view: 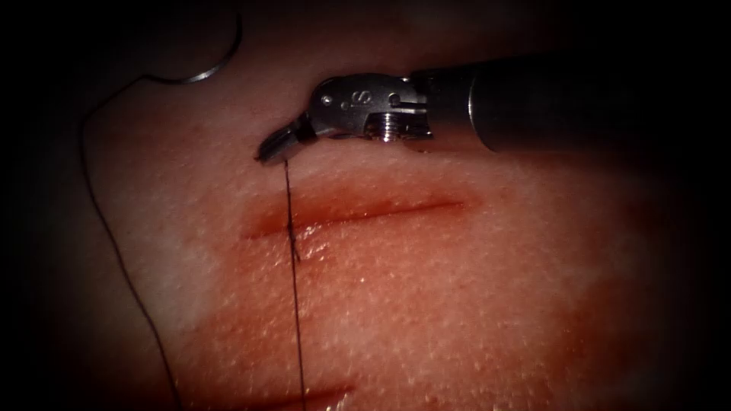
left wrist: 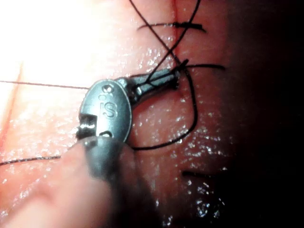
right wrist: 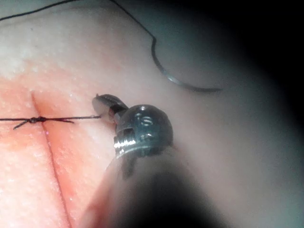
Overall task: Wound Closure
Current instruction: Tighten knot by pulling tail upwards with right gripper and pulling working end downward with left end-effector, then wrap the suture counter-clockwise one time around the right needle holder
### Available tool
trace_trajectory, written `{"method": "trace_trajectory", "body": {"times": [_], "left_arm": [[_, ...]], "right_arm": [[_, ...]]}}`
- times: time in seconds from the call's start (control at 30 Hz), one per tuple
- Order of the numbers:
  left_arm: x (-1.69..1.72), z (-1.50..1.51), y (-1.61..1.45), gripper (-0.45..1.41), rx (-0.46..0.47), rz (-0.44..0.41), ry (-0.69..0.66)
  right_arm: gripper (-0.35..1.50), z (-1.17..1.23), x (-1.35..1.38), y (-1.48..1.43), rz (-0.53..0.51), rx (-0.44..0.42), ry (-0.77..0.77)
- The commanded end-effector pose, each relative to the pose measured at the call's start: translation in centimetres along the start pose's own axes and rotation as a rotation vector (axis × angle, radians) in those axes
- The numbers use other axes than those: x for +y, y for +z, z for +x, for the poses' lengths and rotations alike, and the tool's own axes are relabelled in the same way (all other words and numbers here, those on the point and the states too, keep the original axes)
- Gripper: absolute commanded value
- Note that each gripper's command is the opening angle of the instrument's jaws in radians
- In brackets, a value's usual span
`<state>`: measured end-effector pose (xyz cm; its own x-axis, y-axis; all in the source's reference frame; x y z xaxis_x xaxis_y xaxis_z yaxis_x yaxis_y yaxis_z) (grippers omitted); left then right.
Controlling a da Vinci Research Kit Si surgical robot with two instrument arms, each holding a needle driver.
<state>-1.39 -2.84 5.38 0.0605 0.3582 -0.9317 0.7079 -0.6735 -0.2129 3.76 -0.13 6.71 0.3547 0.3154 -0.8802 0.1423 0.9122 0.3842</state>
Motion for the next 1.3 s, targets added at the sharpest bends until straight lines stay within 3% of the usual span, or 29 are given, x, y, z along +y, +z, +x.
{"method": "trace_trajectory", "body": {"times": [0.03,0.23,0.4,0.43,0.5,0.6,0.67,0.73,0.87,0.97,1.17,1.27,1.3], "left_arm": [[-0.03,-0.07,0.04,-0.45,-0.003,-0.003,-0.001],[-0.04,-0.04,0.03,-0.45,-0.023,0.003,-0.010],[-0.15,0.15,-0.11,-0.45,-0.045,0.080,-0.007],[-0.18,0.21,-0.16,-0.45,-0.049,0.102,0.006],[-0.27,0.38,-0.30,-0.45,-0.069,0.150,0.030],[-0.43,0.64,-0.52,-0.45,-0.102,0.230,0.073],[-0.60,0.87,-0.74,-0.45,-0.128,0.291,0.108],[-0.71,1.01,-0.89,-0.45,-0.149,0.331,0.137],[-0.88,1.19,-1.14,-0.45,-0.208,0.401,0.200],[-1.05,1.34,-1.47,-0.45,-0.272,0.460,0.245],[-1.22,1.50,-1.82,-0.45,-0.279,0.525,0.299],[-1.31,1.56,-1.97,-0.45,-0.271,0.531,0.339],[-1.36,1.58,-2.04,-0.45,-0.263,0.543,0.366]], "right_arm": [[-0.35,0.02,0.08,0.04,-0.006,0.004,-0.003],[-0.35,0.07,-0.01,0.07,0.001,0.018,-0.018],[-0.35,0.16,-0.16,0.10,0.010,0.136,-0.012],[-0.23,0.19,-0.19,0.10,0.008,0.149,-0.011],[0.27,0.25,-0.25,0.09,-0.006,0.181,-0.003],[0.76,0.36,-0.30,0.05,-0.034,0.222,0.012],[0.99,0.48,-0.28,-0.02,-0.065,0.251,0.023],[1.09,0.55,-0.23,-0.09,-0.100,0.270,0.006],[1.06,0.65,-0.18,-0.22,-0.141,0.271,-0.052],[1.06,0.66,-0.31,-0.20,-0.149,0.263,-0.078],[0.91,0.53,-0.53,-0.07,-0.123,0.271,-0.111],[0.29,0.38,-0.67,0.04,-0.087,0.284,-0.120],[-0.35,0.28,-0.77,0.11,-0.034,0.306,-0.104]]}}
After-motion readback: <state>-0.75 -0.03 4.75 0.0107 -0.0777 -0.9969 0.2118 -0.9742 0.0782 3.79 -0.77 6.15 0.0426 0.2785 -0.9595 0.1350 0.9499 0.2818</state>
